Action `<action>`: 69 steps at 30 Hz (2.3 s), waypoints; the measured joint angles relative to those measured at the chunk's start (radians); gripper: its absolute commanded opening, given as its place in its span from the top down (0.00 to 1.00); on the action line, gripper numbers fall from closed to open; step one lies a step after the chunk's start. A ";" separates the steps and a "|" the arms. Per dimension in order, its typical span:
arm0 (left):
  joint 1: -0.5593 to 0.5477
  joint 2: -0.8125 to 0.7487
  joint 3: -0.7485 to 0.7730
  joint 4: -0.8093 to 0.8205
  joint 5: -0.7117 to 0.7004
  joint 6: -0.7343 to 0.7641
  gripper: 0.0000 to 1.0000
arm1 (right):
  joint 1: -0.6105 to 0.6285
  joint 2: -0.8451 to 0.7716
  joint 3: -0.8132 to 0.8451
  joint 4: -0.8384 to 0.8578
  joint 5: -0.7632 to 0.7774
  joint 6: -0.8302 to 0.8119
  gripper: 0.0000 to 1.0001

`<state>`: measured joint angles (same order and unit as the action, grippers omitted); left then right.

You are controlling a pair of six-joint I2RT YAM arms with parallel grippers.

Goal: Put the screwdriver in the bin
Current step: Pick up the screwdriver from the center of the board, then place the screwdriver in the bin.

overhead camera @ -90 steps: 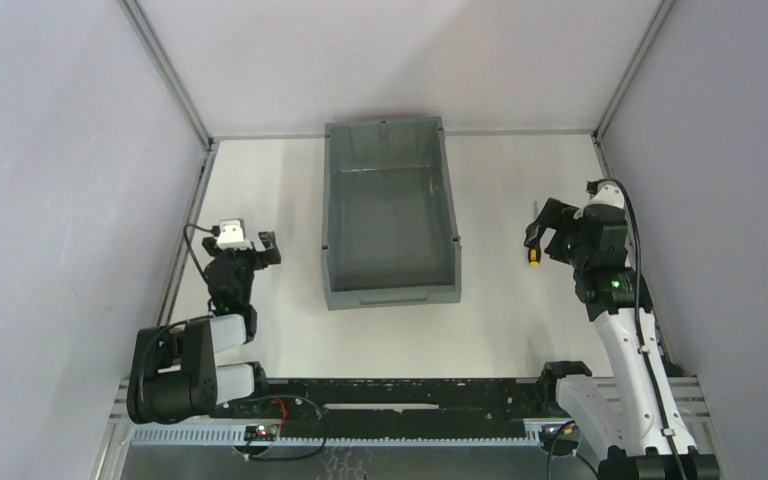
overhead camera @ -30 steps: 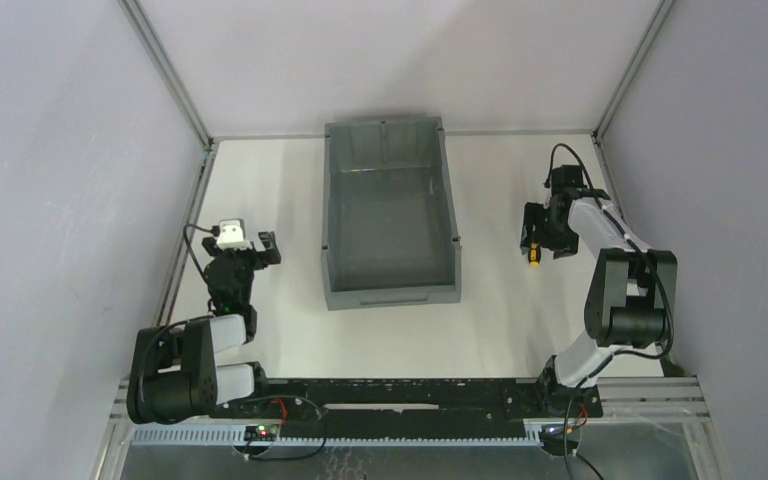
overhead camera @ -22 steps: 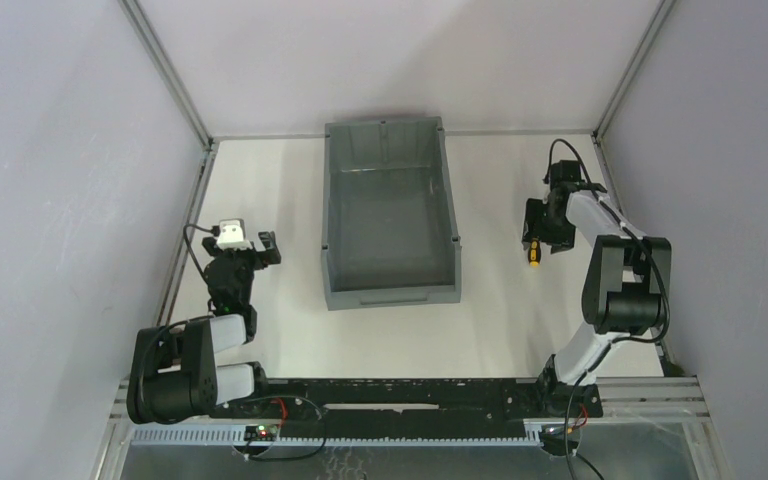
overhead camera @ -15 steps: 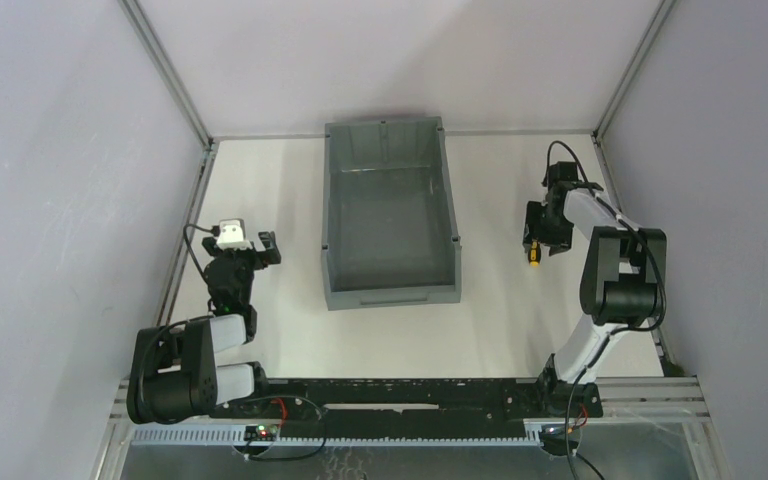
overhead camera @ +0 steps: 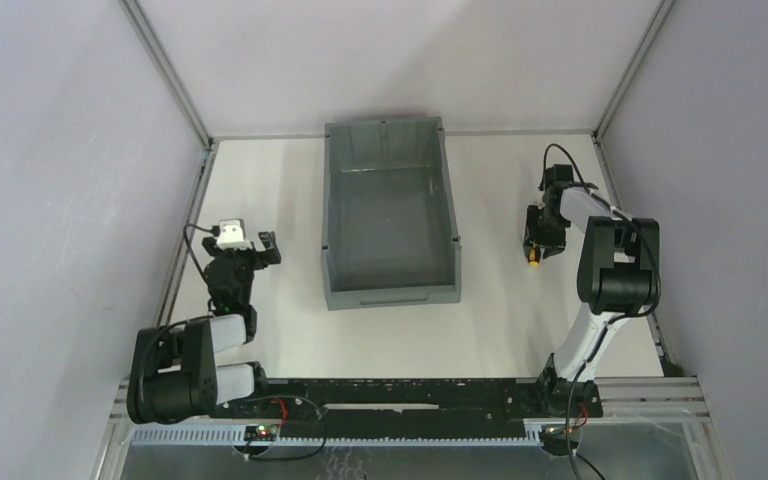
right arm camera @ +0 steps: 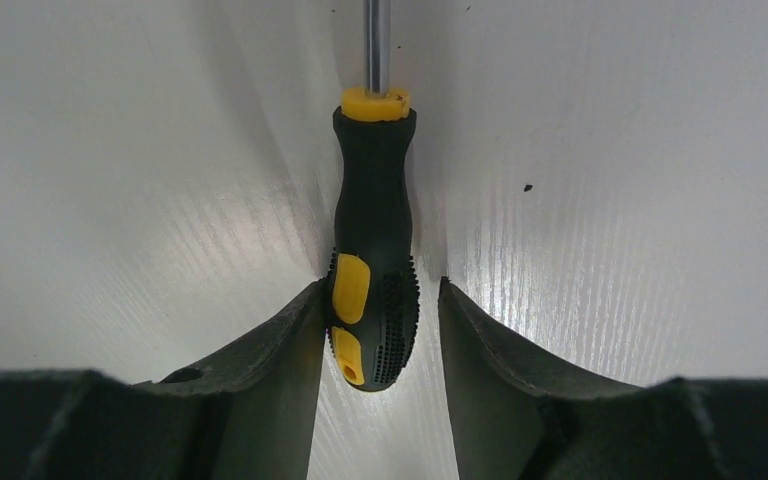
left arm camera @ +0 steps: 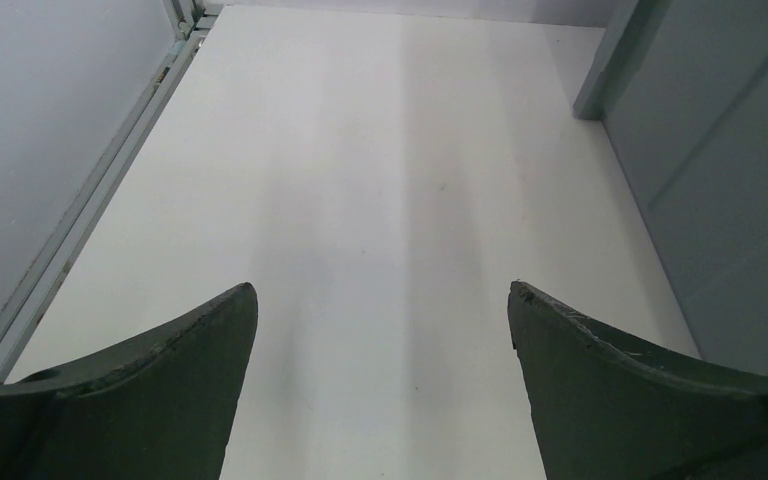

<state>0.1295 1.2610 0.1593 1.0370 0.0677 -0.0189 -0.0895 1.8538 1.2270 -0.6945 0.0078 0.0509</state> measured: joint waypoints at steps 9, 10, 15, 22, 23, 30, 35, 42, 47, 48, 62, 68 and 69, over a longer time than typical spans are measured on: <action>0.000 0.000 0.000 0.000 0.000 0.000 0.00 | 0.000 0.012 0.006 0.001 -0.013 0.000 0.67; 0.000 0.000 0.000 0.000 0.000 0.000 0.00 | 0.000 0.012 0.007 0.001 -0.014 0.001 0.70; 0.000 0.000 0.000 0.000 0.000 0.000 0.00 | -0.001 0.014 0.011 -0.003 -0.018 -0.001 0.85; 0.000 0.000 0.000 0.000 0.000 0.000 0.00 | 0.001 0.016 0.049 -0.026 -0.018 0.000 1.00; 0.000 0.000 0.000 0.000 0.000 0.000 0.00 | 0.003 0.016 0.055 -0.027 -0.017 -0.001 1.00; 0.000 0.000 0.000 0.000 0.000 0.000 0.00 | 0.016 0.006 0.073 -0.049 -0.016 0.000 1.00; 0.000 0.000 0.000 0.000 0.000 0.000 0.00 | 0.027 -0.020 0.095 -0.081 -0.004 0.000 1.00; 0.000 0.000 0.000 0.000 0.000 0.000 0.00 | 0.046 -0.072 0.156 -0.114 0.020 0.000 1.00; 0.002 0.000 0.000 0.000 0.000 0.000 0.00 | 0.058 -0.099 0.191 -0.145 0.034 0.002 1.00; 0.002 0.000 0.000 0.000 0.000 0.000 0.00 | 0.060 -0.103 0.199 -0.152 0.037 0.003 1.00; 0.003 0.000 0.000 0.000 0.005 0.000 0.00 | 0.095 -0.126 0.438 -0.267 0.100 0.007 1.00; 0.005 0.000 0.000 0.001 0.016 0.000 0.00 | 0.155 -0.130 0.607 -0.319 0.141 0.023 1.00; 0.005 0.000 0.000 0.000 0.016 0.000 0.00 | 0.165 -0.130 0.632 -0.327 0.145 0.027 1.00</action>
<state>0.1349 1.2610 0.1593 1.0374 0.0837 -0.0193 0.0757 1.7237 1.8591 -1.0218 0.1532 0.0776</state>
